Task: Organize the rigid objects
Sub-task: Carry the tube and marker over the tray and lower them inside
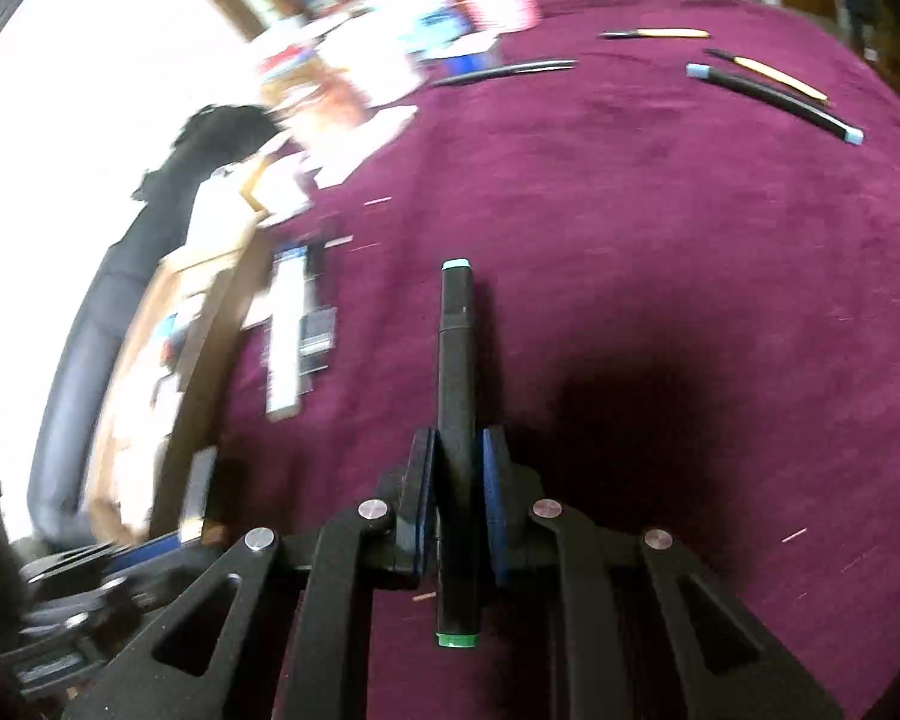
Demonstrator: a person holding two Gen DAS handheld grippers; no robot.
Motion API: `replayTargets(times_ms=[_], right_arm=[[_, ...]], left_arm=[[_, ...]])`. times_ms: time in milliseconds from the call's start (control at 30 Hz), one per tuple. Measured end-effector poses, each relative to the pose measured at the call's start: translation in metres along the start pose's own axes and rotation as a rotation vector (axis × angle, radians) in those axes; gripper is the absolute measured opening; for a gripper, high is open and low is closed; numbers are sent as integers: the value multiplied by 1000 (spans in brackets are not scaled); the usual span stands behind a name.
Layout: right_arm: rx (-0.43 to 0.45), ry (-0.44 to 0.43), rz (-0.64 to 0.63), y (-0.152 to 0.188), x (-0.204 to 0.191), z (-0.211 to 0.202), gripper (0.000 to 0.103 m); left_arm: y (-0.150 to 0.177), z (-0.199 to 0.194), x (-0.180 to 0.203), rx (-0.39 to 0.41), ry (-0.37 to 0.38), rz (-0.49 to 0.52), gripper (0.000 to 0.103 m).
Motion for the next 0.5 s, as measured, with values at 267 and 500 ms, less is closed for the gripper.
replayTargets(times_ms=[267, 500], right_arm=[[-35, -118, -111, 5, -83, 25, 14], [-78, -163, -132, -6, -117, 58, 14]], left_arm=[[-17, -35, -60, 76, -18, -105, 15], [-47, -48, -124, 138, -58, -215, 15]])
Point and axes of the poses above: each gripper's, at about its wrist camera, not at the fingertips, and z roughly the way its jaws point, x to its right, y to its underside, the point moved 5 cm from there along z, roughly the way its jaws point, and after that the axes turned 12 degrees about -y, right-handed, at the moved point
